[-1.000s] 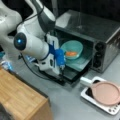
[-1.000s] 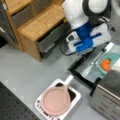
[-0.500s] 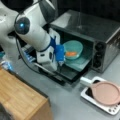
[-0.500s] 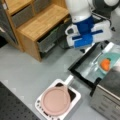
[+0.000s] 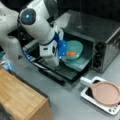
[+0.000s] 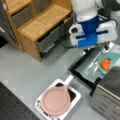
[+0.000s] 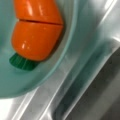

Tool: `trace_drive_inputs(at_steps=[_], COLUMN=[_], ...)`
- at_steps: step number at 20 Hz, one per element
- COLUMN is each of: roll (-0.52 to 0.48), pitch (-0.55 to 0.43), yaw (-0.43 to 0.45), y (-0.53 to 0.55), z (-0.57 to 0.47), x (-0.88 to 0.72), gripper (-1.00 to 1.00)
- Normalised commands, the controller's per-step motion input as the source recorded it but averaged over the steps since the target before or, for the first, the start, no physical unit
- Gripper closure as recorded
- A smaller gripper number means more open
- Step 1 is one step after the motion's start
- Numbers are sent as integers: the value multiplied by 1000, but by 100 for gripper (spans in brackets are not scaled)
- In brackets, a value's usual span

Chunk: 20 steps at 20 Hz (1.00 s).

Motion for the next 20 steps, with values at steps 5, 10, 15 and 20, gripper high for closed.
trace_drive_inputs(at_steps=[5,10,15,20], roll=[-48,-130,-120,-86], pitch=[88,71,40,-6], yaw=[-26,-67,-80,-54], y=[182,173,179,107], z=[120,74,17,-38], x=[56,32,7,-9], gripper=[-100,-100,-100,-100])
